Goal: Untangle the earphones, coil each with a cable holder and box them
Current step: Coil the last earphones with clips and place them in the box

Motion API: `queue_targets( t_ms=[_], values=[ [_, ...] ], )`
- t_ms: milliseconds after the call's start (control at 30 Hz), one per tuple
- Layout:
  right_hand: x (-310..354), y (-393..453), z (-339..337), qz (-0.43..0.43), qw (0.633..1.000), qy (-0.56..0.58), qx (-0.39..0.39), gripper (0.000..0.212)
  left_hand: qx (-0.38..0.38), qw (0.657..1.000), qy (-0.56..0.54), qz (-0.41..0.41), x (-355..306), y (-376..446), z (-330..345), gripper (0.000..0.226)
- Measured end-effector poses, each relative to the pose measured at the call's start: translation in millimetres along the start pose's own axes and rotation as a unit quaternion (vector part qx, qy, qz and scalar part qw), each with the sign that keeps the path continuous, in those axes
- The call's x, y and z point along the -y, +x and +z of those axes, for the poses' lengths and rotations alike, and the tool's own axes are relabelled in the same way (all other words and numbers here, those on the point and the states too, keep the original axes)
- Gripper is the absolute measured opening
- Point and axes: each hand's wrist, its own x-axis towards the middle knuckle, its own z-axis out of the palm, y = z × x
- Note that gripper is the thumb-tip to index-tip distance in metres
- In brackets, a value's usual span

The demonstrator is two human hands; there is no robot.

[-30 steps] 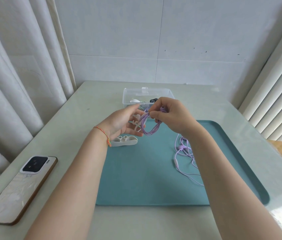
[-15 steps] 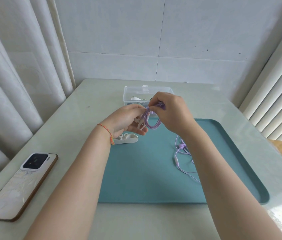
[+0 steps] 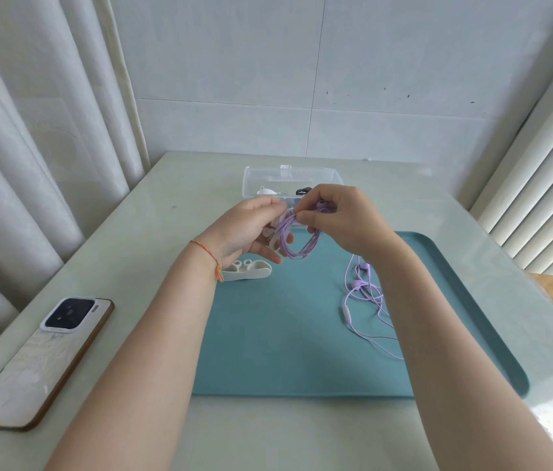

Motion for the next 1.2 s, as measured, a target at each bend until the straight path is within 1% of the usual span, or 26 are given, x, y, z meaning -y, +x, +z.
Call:
queue_targets(
  t_ms=[167,233,300,367,433,500,600,667,733,767,833,967,1100,1200],
  values=[
    [-6,-1,-3,0.039,0.994,0.076,0.073,0.005,0.039,0.998,0.058,-0.004,-1,-1,-2,0.037],
    [-8,-2,-3,0.057,0.981,0.148,0.114,0.003,0.059,0.996,0.073,-0.002,0,-2,-2,0.042],
    [-10,-3,-3,0.073,0.965,0.212,0.138,0.004,0.069,0.995,0.072,0.002,1,-2,-1,0.045],
    [-9,-4,-2,0.079,0.958,0.236,0.146,0.003,0.068,0.995,0.072,0.002,0,-2,1,0.047],
    [-9,-4,-1,0.078,0.955,0.245,0.144,0.003,0.064,0.994,0.087,0.006,0,-2,3,0.052],
    [-9,-3,0,0.076,0.956,0.251,0.135,0.003,0.060,0.993,0.100,0.015,-1,-2,5,0.052],
    [-10,-1,1,0.067,0.964,0.233,0.105,0.006,0.059,0.992,0.106,0.030,-1,-2,7,0.052],
    [-11,0,2,0.057,0.969,0.223,0.094,0.009,0.048,0.993,0.101,0.035,-1,-2,8,0.043],
    [-11,1,3,0.049,0.972,0.212,0.091,0.011,0.029,0.997,0.067,0.031,-2,-3,9,0.027],
    [-11,1,2,0.047,0.974,0.206,0.085,0.008,0.018,0.998,0.046,0.029,-3,-3,10,0.026],
    [-12,1,1,0.045,0.976,0.200,0.079,0.002,-0.007,0.999,0.016,0.034,-4,-2,11,0.028],
    [-11,1,0,0.039,0.975,0.202,0.083,0.004,-0.038,0.998,-0.029,0.045,-2,2,12,0.025],
    [-9,1,-1,0.043,0.979,0.189,0.063,0.002,-0.067,0.993,-0.071,0.063,1,3,11,0.031],
    [-8,1,-1,0.039,0.981,0.184,0.055,0.005,-0.043,0.991,-0.097,0.083,3,2,7,0.031]
  ],
)
